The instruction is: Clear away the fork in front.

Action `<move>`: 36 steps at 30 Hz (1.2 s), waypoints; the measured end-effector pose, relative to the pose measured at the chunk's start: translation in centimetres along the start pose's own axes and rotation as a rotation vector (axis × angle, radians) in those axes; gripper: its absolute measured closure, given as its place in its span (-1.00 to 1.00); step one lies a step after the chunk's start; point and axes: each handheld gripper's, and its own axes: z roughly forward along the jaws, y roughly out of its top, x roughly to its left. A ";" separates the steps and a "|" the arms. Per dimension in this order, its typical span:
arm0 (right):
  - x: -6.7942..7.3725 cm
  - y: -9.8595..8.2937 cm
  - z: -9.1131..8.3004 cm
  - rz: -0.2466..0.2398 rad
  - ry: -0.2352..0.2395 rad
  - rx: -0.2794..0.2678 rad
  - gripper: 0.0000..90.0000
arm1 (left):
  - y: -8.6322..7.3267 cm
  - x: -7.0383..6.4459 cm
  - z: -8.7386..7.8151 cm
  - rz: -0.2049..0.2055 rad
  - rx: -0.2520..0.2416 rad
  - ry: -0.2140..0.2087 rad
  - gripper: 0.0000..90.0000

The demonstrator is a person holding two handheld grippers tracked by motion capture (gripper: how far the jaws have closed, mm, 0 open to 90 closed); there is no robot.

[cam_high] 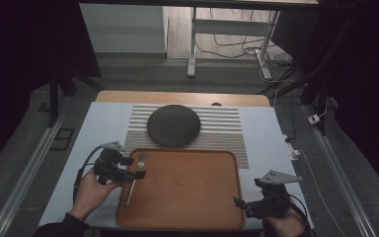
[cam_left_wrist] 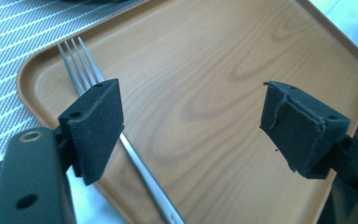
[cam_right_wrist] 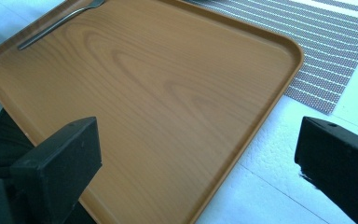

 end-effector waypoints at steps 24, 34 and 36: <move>0.0 0.0 0.0 -0.001 -0.001 0.001 -0.99 | -6.3 -0.5 -6.1 -0.065 -0.144 0.060 -0.92; 0.1 0.0 0.0 0.000 -0.004 0.000 -0.99 | -9.4 -0.4 -7.6 -0.092 -0.128 0.120 -0.98; 0.1 0.0 0.1 -0.003 -0.004 0.002 -0.99 | -9.9 -0.4 -7.8 -0.090 -0.106 0.146 -0.99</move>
